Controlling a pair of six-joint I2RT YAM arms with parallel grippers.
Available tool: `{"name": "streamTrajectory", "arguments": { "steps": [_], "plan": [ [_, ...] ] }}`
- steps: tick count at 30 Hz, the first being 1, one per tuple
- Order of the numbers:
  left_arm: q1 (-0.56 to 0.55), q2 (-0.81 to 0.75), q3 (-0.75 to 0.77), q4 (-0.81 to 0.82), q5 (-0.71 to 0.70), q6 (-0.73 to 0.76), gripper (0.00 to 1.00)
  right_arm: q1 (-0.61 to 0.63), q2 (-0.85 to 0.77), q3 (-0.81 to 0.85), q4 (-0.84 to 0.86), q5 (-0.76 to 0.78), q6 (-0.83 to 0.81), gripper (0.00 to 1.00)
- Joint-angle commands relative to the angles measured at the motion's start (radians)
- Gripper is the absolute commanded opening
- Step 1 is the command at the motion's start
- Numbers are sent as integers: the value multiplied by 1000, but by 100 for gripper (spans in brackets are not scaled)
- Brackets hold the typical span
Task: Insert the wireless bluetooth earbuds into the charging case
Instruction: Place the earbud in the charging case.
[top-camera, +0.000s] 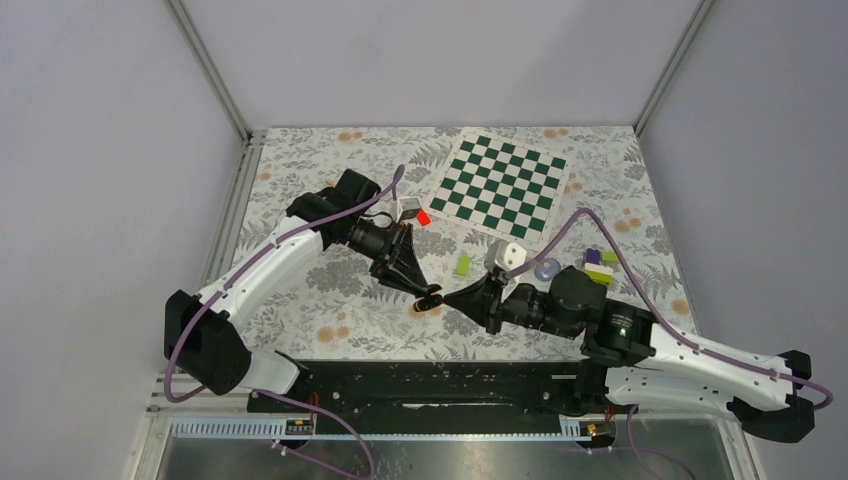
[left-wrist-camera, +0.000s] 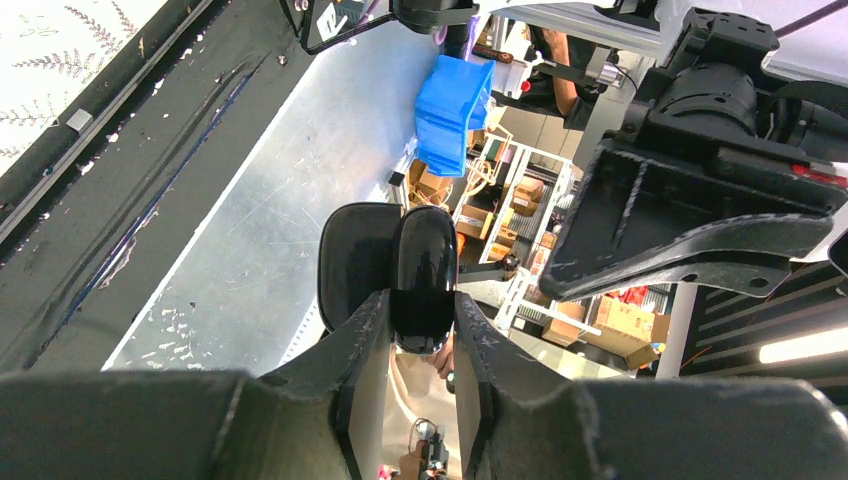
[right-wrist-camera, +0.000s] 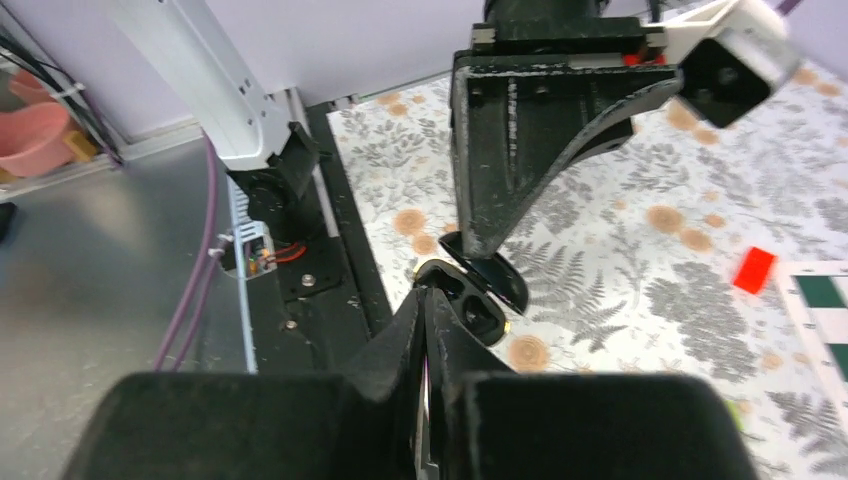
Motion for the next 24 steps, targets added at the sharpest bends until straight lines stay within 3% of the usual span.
{"name": "streamTrajectory", "arguments": {
  "steps": [1, 4, 8, 24],
  "plan": [
    [-3, -22, 34, 19, 40, -7, 0, 4, 59, -19, 109, -63, 135, 0],
    [-5, -21, 34, 18, 40, -10, 0, 5, 130, -1, 124, -160, 157, 0],
    [-5, -25, 30, 19, 38, -7, 0, 5, 174, 4, 153, -173, 164, 0],
    [-5, -29, 27, 19, 44, -2, 0, 4, 202, 12, 85, -22, 112, 0]
  ]
}}
